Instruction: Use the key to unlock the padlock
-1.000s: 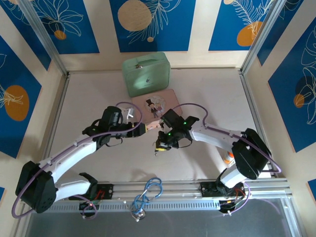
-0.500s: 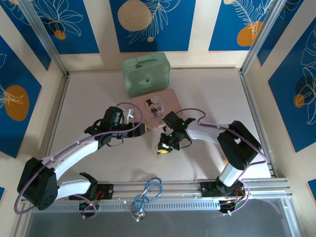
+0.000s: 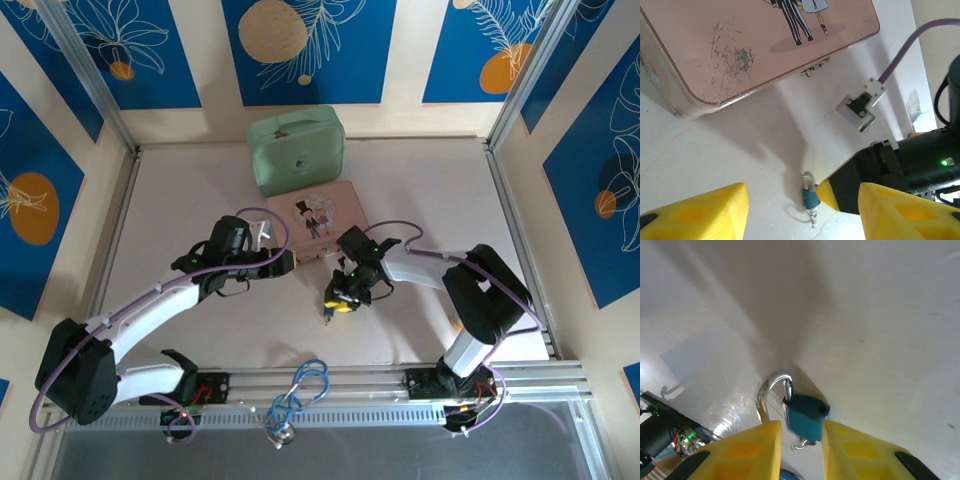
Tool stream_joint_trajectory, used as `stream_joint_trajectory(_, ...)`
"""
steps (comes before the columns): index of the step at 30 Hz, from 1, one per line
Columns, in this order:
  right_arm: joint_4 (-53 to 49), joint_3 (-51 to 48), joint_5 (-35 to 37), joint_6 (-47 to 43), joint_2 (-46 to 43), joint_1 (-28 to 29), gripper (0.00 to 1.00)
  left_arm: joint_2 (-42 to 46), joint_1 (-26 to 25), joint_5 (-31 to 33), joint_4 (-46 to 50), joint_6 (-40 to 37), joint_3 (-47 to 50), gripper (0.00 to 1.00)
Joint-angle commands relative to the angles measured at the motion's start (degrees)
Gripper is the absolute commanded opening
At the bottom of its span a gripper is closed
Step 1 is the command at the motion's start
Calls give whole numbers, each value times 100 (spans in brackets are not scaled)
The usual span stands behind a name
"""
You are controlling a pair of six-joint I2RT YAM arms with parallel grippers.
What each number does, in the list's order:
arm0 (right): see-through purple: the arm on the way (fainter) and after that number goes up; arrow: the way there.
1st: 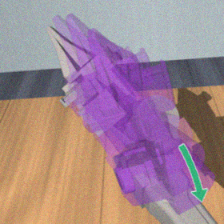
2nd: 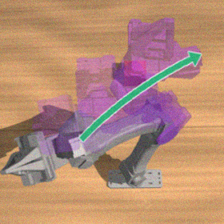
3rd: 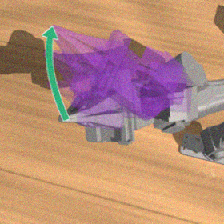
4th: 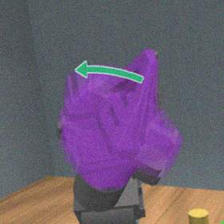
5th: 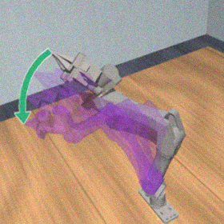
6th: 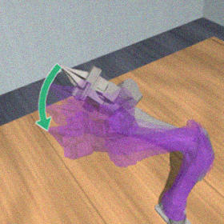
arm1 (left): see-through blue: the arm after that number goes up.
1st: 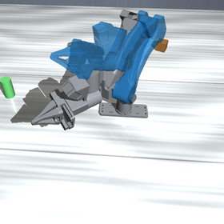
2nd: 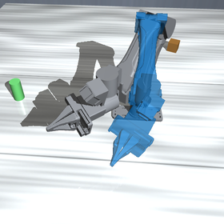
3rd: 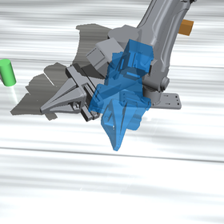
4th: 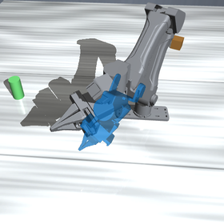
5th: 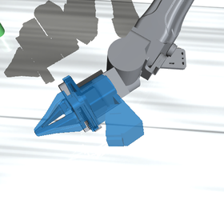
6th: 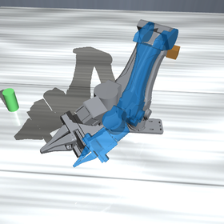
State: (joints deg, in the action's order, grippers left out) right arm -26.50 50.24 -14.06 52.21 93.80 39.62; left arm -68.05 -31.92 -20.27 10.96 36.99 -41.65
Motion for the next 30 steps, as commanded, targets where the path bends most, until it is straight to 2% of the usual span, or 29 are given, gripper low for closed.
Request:
stream_joint_trajectory(1, -704, 103, 419, -191, -690, 0, 32, 90, -31, 78, 138, -90, -195, 59)
stream_joint_trajectory(8, -2316, 1209, 1804, -721, -2212, 37, 38, 144, 6, 499, 987, -601, -1216, 61)
stream_joint_trajectory(12, -2949, 2168, 2583, -1202, -2790, 37, 41, 143, 70, 1095, 1543, -1047, -2167, 64)
stream_joint_trajectory(14, -2883, 2495, 2735, -1555, -3034, 97, 55, 160, 81, 1394, 1615, -1228, -2526, 66)
stream_joint_trajectory(16, -2630, 2634, 3097, -1863, -3336, 242, 63, 216, 91, 1977, 1554, -1399, -2752, 71)
stream_joint_trajectory(17, -2425, 2600, 3212, -2002, -3476, 282, 79, 258, 90, 2330, 1470, -1506, -2777, 72)
stream_joint_trajectory(18, -2124, 2471, 3377, -2096, -3641, 282, 99, 318, 92, 2802, 1313, -1696, -2740, 74)
stream_joint_trajectory(20, -1580, 2061, 3815, -1958, -3973, 237, 99, 426, 90, 3714, 908, -2214, -2526, 84)
stream_joint_trajectory(22, -488, 1141, 4198, -2535, -4480, 132, 99, 419, 98, 4834, 410, -2575, -2090, 90)
stream_joint_trajectory(23, 21, 656, 4421, -2781, -4725, 75, 99, 400, 103, 5311, 233, -2624, -1861, 98)
stream_joint_trajectory(24, 572, 132, 4633, -3048, -4990, -25, 99, 375, 158, 5753, -75, -2662, -1586, 99)
stream_joint_trajectory(26, 1414, -634, 5081, -3532, -5314, -270, 99, 314, 375, 5973, -503, -2795, -1170, 99)
stream_joint_trajectory(30, 1301, -1140, 5995, -3719, -5079, -1082, 99, -77, 844, 6552, -1274, -3185, -509, 99)
